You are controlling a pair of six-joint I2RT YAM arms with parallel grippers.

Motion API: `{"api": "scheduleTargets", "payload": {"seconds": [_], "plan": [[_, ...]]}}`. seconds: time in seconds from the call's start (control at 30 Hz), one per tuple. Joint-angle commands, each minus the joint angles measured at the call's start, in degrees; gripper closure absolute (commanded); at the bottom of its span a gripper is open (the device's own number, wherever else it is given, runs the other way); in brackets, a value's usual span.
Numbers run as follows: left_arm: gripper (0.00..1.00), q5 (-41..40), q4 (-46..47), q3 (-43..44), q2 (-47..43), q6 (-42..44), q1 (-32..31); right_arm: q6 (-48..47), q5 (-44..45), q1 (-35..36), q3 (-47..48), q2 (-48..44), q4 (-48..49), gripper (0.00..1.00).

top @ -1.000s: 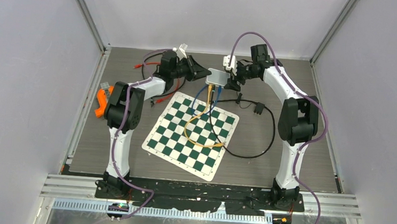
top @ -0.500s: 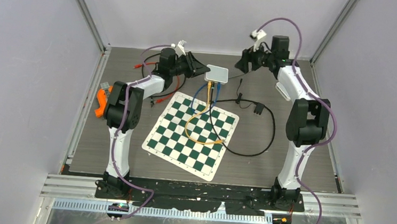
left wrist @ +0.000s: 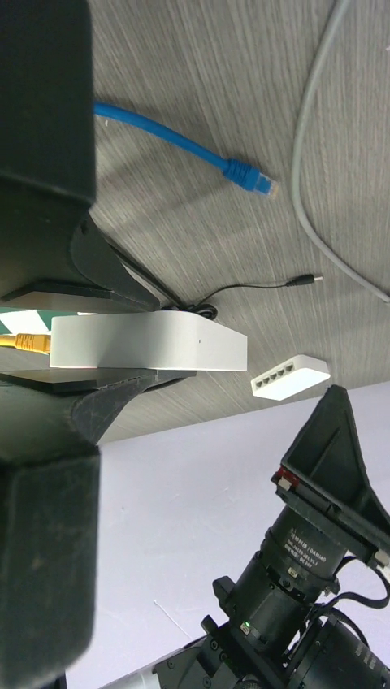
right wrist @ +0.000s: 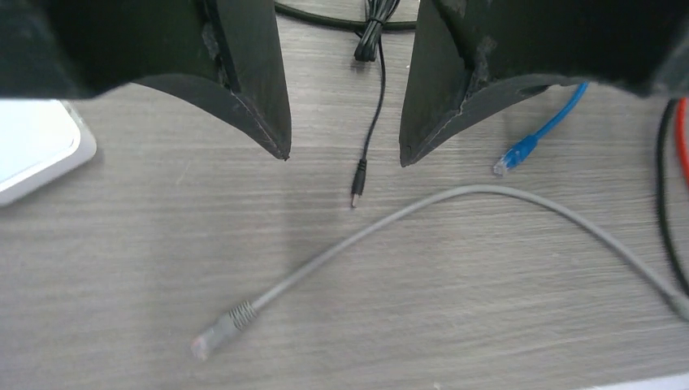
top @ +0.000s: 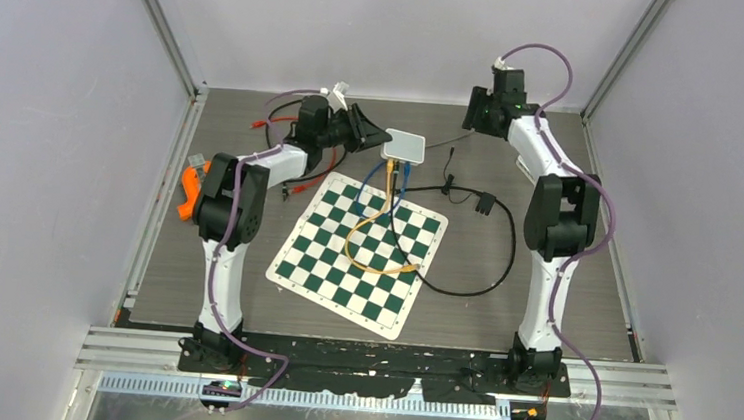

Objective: Insert the plug into the switch port
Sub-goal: Pick up the connector from the center of the board.

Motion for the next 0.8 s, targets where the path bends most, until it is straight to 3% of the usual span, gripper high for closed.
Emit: {"api": "scheduleTargets", "payload": {"seconds": [0.0,0.27,0.77], "plan": [[1.00,0.9,3.0,-1.3,-5.6,1.8,0.4,4.8,13.0,3.5,4.9,2.0,-5.0,0.42],[1.00,1.4,6.0,-4.9,-7.0,0.5,0.6,7.9,18.9,7.5,8.6,7.0,-8.0,0.44],[1.00,2.0,13.0,-9.2,-7.8,-4.3,1.2,11.3,19.0,8.2,18.8,15.9,-15.4,0.46]]}}
